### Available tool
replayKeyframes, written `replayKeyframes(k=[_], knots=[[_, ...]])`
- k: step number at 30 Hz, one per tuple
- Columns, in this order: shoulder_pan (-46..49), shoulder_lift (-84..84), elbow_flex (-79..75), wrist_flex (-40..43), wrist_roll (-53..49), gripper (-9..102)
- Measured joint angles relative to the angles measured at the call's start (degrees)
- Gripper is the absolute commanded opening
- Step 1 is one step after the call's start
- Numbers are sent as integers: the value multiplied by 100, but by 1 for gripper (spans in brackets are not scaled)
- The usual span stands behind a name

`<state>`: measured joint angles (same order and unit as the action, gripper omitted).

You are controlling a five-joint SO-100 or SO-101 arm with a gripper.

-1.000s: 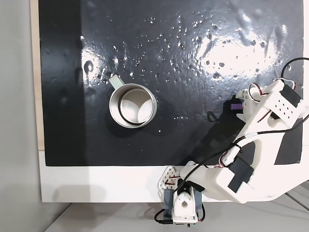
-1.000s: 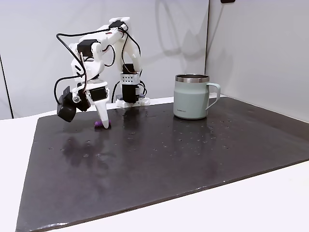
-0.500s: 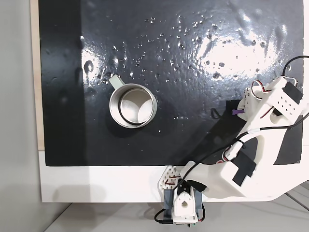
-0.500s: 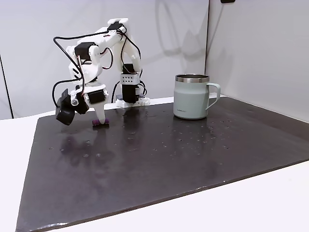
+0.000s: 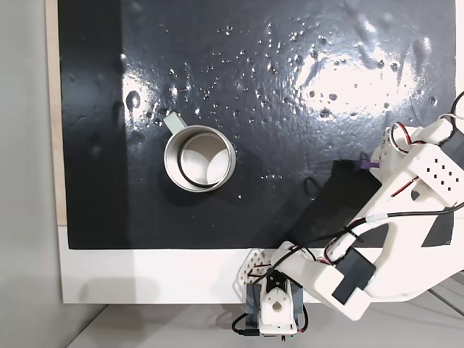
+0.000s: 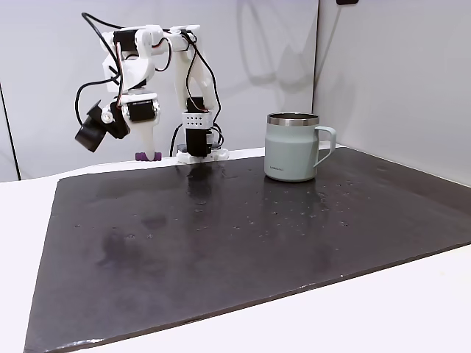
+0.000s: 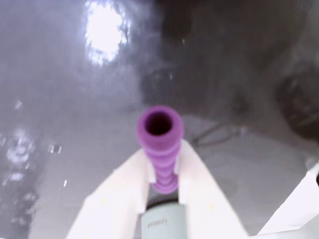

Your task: Grasp a pengrip and put it in the cup.

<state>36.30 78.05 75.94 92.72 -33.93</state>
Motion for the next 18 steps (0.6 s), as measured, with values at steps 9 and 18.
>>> replayKeyframes(k=[9,18], knots=[[-483,1960,0,352,316,0],[-1178,3155,26,360,668,0]])
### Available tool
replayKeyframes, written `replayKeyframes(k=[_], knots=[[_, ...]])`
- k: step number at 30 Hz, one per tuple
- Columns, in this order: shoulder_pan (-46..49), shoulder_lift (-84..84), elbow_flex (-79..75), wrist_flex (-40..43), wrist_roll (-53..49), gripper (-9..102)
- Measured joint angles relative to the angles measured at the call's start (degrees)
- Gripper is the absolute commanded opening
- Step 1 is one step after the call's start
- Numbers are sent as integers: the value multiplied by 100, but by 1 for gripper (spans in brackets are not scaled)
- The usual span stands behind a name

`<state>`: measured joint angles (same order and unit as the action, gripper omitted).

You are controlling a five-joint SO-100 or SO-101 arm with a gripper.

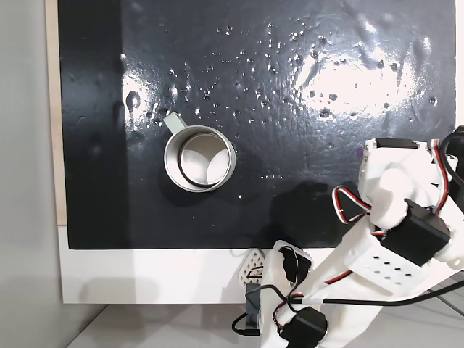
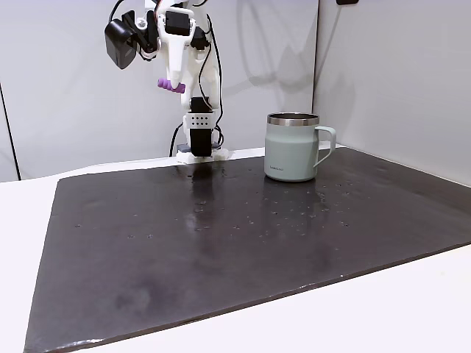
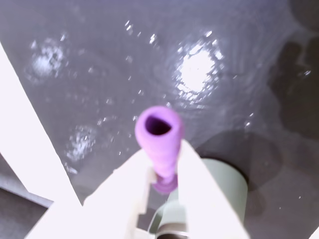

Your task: Grasp a pengrip and put it in the cup.

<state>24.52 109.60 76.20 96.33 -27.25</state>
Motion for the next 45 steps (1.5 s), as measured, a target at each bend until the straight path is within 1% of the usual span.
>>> replayKeyframes(k=[5,14,19,23,33,39,43,44,45], knots=[[-782,70,0,0,475,0],[-3032,62,-132,0,1793,0],[-4184,-62,-132,0,2127,0],[-4825,-167,-132,0,2250,0],[-5985,-396,-88,0,2338,0],[-6354,-404,70,0,2338,0],[-6302,-404,149,0,2338,0],[-6293,-404,167,0,2338,2],[-6293,-404,202,0,2338,8]])
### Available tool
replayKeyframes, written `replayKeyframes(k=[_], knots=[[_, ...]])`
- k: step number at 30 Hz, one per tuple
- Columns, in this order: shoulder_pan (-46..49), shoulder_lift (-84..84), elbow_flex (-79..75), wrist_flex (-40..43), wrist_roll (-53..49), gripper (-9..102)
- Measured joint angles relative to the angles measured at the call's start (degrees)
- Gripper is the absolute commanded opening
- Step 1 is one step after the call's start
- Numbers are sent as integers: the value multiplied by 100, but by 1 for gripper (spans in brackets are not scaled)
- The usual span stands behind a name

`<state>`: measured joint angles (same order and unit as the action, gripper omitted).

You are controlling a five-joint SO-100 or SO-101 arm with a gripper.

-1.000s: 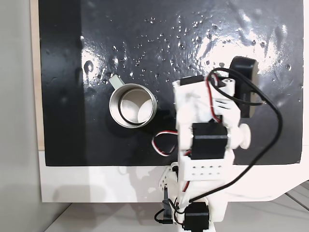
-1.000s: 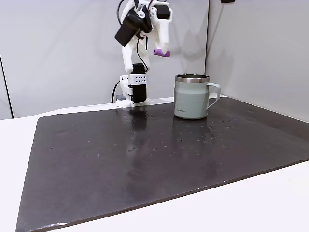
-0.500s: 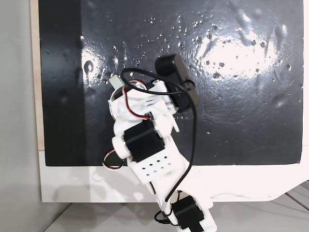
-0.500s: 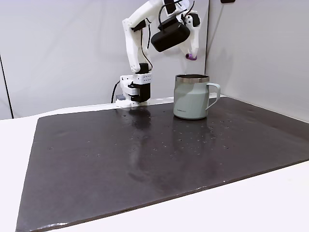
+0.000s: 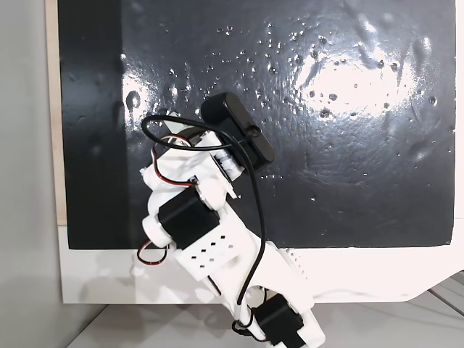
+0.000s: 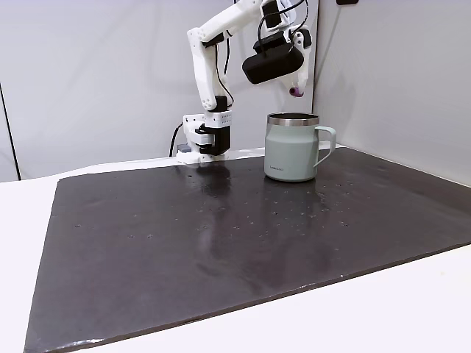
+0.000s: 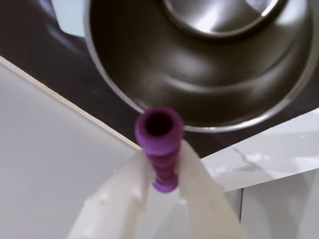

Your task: Grasp a pengrip and put it in the cup.

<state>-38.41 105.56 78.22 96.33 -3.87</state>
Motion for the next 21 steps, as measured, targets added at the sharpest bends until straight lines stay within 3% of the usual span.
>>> replayKeyframes(k=[3,6,21], knots=[[-53,9,18,0,0,25],[-35,9,18,0,0,31],[-44,9,105,0,0,32]])
